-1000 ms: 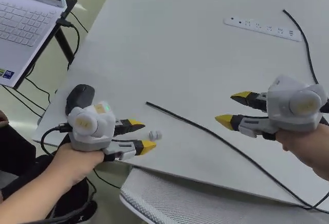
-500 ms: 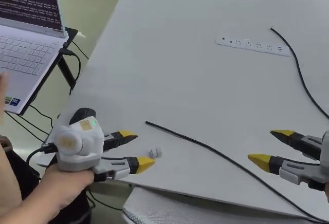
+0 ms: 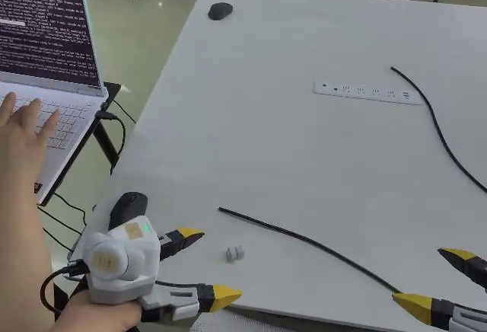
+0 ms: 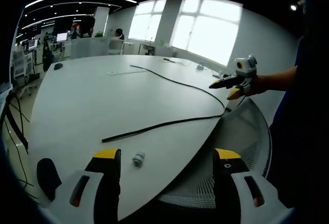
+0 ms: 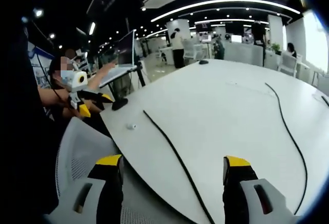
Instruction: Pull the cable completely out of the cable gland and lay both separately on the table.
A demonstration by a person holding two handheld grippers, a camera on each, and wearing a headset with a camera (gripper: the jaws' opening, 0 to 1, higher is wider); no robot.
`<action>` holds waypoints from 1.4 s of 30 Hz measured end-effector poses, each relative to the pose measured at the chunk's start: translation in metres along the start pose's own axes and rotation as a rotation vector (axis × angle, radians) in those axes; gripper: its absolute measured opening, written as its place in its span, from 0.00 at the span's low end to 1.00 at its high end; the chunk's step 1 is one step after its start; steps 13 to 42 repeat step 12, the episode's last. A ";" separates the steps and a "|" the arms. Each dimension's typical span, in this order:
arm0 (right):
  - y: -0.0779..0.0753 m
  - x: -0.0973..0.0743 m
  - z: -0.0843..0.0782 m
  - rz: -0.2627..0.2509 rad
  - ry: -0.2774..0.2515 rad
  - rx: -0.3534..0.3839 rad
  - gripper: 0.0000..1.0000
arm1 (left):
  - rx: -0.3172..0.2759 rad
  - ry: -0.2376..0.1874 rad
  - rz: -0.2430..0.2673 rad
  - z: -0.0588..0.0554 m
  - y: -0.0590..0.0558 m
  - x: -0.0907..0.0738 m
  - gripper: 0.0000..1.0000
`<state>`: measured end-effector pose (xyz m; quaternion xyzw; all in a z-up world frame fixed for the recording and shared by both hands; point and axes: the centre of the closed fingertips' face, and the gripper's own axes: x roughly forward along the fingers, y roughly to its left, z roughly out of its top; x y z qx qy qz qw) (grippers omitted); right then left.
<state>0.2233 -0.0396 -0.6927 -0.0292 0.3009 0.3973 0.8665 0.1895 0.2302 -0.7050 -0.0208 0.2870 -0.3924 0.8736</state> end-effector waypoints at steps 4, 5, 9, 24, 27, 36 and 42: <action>0.001 -0.002 -0.003 0.013 0.002 0.008 0.85 | 0.003 0.014 0.003 0.000 0.000 0.000 0.79; 0.001 -0.002 -0.003 0.014 0.004 0.006 0.86 | 0.007 0.017 0.005 0.001 0.000 0.000 0.80; 0.005 -0.002 -0.006 0.034 0.021 0.000 0.89 | 0.009 0.026 0.011 0.004 0.003 0.002 0.83; 0.003 -0.002 -0.009 0.037 0.032 -0.004 0.91 | 0.017 0.032 0.008 0.005 0.003 0.004 0.85; 0.003 -0.002 -0.009 0.037 0.032 -0.004 0.91 | 0.017 0.032 0.008 0.005 0.003 0.004 0.85; 0.003 -0.002 -0.009 0.037 0.032 -0.004 0.91 | 0.017 0.032 0.008 0.005 0.003 0.004 0.85; 0.003 -0.002 -0.009 0.037 0.032 -0.004 0.91 | 0.017 0.032 0.008 0.005 0.003 0.004 0.85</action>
